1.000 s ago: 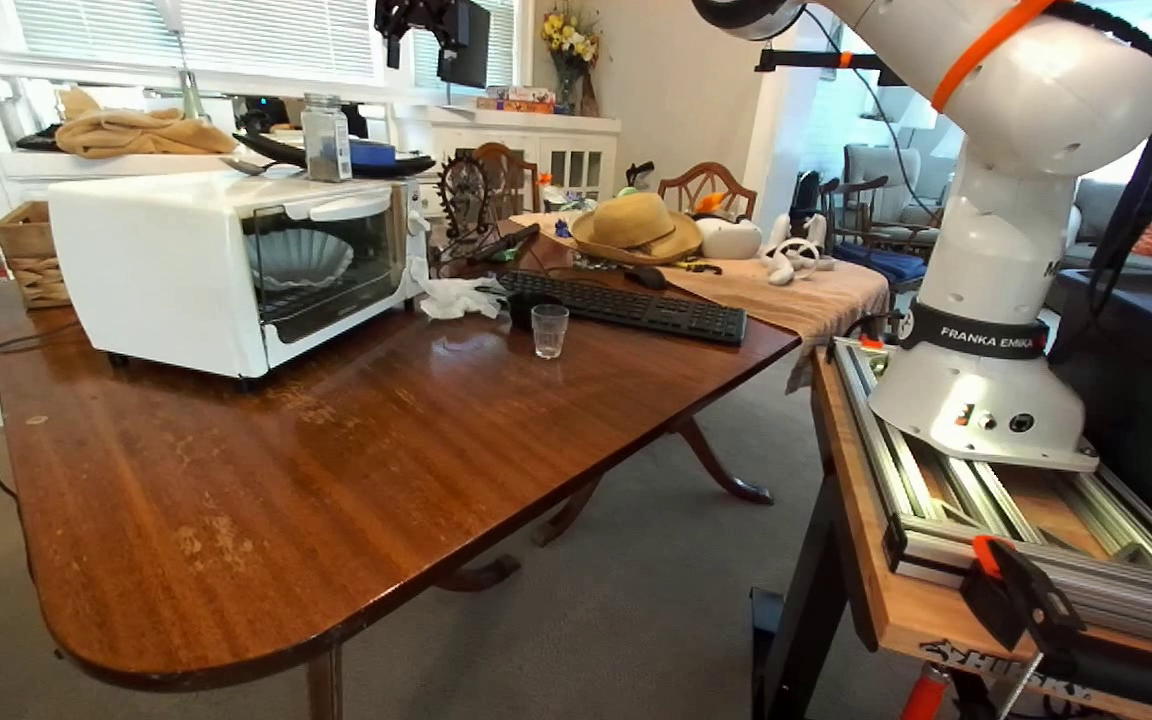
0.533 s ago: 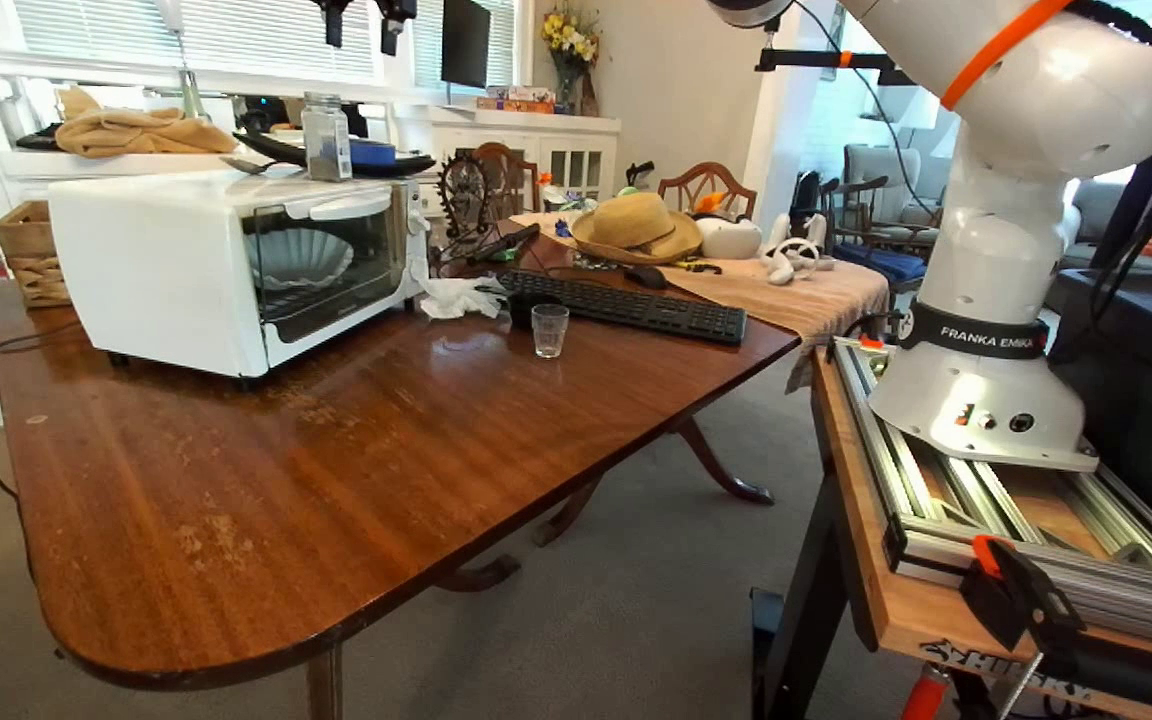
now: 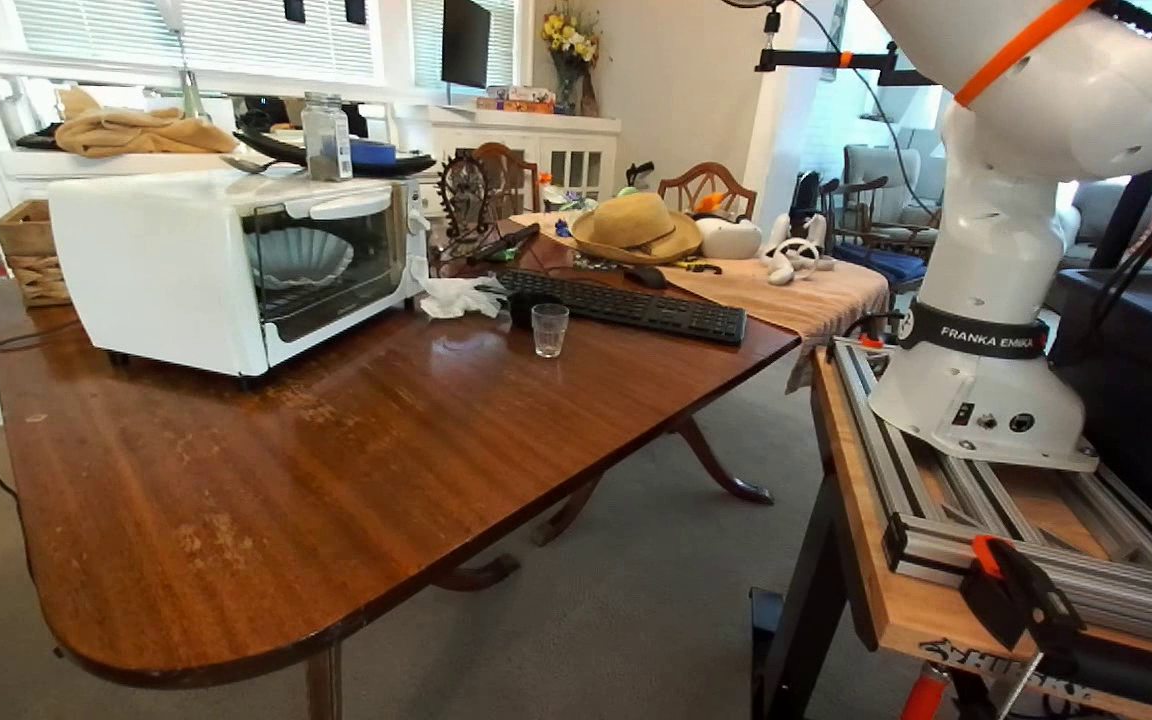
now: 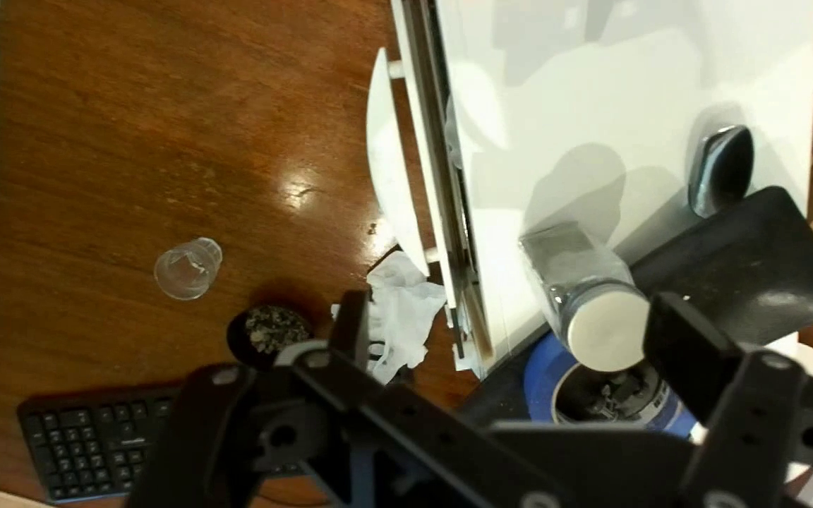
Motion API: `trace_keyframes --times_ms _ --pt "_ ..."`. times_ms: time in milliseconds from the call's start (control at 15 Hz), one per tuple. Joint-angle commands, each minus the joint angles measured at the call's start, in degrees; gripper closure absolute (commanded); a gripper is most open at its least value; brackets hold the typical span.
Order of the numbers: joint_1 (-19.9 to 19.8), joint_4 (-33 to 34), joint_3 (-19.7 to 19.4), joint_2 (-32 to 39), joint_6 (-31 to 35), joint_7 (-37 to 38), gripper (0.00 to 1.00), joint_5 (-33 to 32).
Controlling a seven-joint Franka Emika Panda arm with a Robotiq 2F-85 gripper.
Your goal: Put the blue masking tape on the black tray.
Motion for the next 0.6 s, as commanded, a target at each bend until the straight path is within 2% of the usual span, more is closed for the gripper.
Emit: trace_keyframes --times_ms 0,267,533 --pt "2.3 -0.5 -1.0 -1.2 -3.7 -4.6 0.0 -4.3" --pt "3.2 -0.1 -1.6 -1.4 -3.2 -18.1 0.0 -8.7" --pt "2.9 0.3 -2.9 -1.5 0.7 -30.4 0.0 -11.9"
